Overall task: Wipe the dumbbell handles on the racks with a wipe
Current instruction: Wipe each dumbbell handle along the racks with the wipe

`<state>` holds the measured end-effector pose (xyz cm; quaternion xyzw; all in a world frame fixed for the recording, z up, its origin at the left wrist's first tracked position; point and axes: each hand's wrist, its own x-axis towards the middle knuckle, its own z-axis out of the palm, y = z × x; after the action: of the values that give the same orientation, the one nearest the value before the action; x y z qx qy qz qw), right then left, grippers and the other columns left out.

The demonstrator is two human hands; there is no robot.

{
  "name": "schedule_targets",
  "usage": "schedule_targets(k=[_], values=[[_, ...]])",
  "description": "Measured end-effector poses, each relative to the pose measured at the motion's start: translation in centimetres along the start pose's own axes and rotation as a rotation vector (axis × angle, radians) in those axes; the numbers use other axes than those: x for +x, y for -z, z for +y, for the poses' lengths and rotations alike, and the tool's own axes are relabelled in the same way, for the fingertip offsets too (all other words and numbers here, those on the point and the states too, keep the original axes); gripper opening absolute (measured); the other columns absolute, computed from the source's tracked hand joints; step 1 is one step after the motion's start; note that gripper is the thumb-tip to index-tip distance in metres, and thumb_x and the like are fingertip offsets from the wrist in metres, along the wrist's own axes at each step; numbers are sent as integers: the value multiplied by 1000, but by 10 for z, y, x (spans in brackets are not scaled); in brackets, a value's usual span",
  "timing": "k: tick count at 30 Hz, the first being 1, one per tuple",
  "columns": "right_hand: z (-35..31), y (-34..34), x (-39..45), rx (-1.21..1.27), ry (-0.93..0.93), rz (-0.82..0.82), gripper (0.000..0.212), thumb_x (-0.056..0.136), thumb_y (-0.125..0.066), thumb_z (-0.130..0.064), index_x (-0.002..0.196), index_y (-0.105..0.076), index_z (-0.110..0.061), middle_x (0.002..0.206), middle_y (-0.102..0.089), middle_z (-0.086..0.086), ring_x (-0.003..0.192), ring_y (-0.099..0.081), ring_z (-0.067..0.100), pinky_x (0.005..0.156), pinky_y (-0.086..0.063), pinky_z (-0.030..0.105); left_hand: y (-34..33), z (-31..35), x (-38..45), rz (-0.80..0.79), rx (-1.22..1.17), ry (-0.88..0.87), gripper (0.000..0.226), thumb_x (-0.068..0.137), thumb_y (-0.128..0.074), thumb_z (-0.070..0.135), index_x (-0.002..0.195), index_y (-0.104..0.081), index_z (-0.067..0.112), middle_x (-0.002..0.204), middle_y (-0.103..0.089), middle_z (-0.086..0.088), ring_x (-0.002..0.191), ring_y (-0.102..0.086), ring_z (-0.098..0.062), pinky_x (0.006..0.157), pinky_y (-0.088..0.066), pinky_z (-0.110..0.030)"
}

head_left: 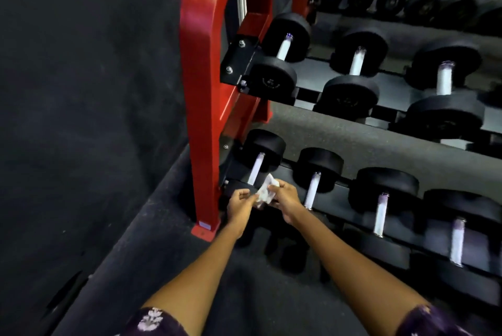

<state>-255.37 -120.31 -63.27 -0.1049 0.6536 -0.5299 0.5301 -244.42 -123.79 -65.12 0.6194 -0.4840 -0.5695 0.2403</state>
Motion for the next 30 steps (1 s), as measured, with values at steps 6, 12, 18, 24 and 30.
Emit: schedule_targets(k=[6,12,18,24,30], values=[[59,5,118,-217,235,318,14,80,-68,-6,91,-59,-6,84,-61,10,74,-54,18,72,-49,36,-24,-63,90,-2,776,-265,104,79,-74,49,149,-15,-1,159,-13,-17,148,-7,-27,118,-6,-33],[87,3,193,-553,503,335,16,83,-66,-18,88,-65,-3,83,-66,13,77,-56,21,65,-35,29,-47,-110,164,-53,982,-395,119,79,-66,62,151,4,-3,161,8,-17,149,9,-28,120,3,-37],[97,-9,259,-812,642,282,17,84,-63,-18,96,-72,-10,100,-66,17,97,-60,32,77,-44,34,-59,-155,192,150,1148,-654,120,72,-60,72,151,-7,-2,160,-3,-18,149,2,-30,119,2,-40],[114,-16,284,-1111,718,-10,18,85,-66,-17,97,-74,-6,97,-68,18,95,-64,29,69,-37,20,-63,-172,213,310,1066,-932,112,55,-43,76,130,-53,-6,140,-51,-20,126,-52,-35,104,-39,-49],[110,-14,295,-1165,789,-72,33,92,-55,-20,76,-63,7,87,-54,22,89,-57,34,66,-29,24,-63,-176,218,330,1075,-986,102,61,-37,75,123,-62,-2,128,-62,-15,121,-56,-34,101,-42,-51]])
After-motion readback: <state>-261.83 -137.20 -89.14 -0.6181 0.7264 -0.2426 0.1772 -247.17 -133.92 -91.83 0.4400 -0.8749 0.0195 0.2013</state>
